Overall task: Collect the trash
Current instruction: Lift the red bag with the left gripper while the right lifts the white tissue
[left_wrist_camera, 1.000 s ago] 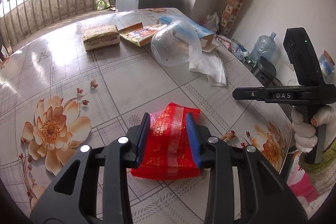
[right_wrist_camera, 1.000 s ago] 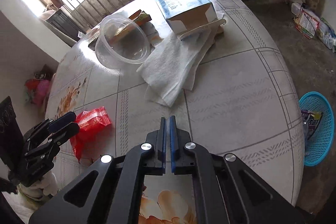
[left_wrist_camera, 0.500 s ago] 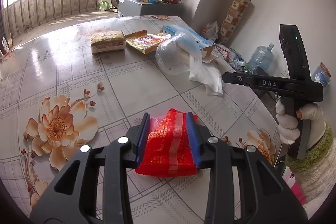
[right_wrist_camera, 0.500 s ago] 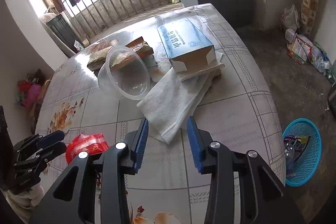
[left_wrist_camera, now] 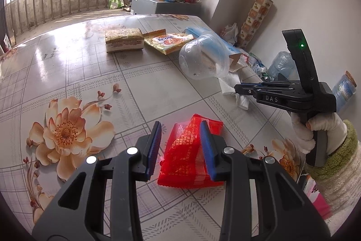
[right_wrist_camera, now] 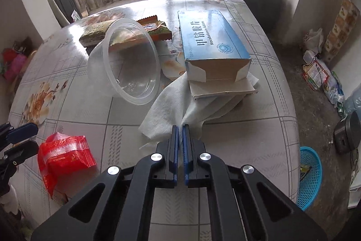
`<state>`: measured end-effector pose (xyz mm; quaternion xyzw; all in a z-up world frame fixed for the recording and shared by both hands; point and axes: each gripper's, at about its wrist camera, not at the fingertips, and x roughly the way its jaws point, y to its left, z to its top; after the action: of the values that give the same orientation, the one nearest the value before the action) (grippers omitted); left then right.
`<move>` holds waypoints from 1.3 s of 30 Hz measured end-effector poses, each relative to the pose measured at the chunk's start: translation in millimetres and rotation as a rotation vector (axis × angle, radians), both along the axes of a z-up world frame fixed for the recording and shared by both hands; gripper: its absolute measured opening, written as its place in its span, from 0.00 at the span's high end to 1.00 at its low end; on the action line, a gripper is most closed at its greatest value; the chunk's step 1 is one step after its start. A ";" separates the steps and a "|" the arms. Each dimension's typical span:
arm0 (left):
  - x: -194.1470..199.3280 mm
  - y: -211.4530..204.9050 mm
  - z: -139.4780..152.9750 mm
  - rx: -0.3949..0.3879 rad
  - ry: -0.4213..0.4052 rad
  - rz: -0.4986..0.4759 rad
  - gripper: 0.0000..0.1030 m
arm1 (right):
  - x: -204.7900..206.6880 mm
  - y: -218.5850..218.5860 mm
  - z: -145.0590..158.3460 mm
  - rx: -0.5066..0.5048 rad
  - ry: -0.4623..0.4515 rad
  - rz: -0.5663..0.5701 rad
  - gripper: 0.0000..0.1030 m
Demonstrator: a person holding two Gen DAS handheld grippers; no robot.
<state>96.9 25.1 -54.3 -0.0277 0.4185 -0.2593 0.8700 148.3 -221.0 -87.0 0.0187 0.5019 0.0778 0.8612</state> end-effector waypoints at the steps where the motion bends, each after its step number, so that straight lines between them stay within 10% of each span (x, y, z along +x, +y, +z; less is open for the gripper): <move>1: -0.5 0.6 0.2 -0.001 -0.001 -0.001 0.68 | -5.9 -2.9 0.0 0.074 0.027 0.008 0.96; 6: -1.0 4.6 0.8 0.004 -0.007 0.002 0.68 | -43.2 -23.2 19.4 0.419 0.043 0.030 0.96; 13: -2.2 9.1 3.3 0.003 -0.014 0.011 0.68 | -104.6 -54.6 101.3 0.797 -0.224 0.163 0.96; 19: -9.9 10.6 11.9 -0.012 -0.032 -0.002 0.68 | -128.6 -69.2 113.1 0.697 -0.274 0.104 0.96; 27: -25.6 1.8 10.9 -0.002 -0.017 -0.096 0.60 | -144.8 -37.0 46.1 0.380 -0.099 0.072 0.94; 39: -29.8 -56.9 -0.2 0.278 -0.173 -0.144 0.45 | -138.9 -56.6 22.0 0.376 -0.042 -0.070 0.62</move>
<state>67.0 -31.8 -54.5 0.1455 0.3748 -0.2618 0.8774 9.4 -277.6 -65.0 0.1953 0.4595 0.1406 0.8550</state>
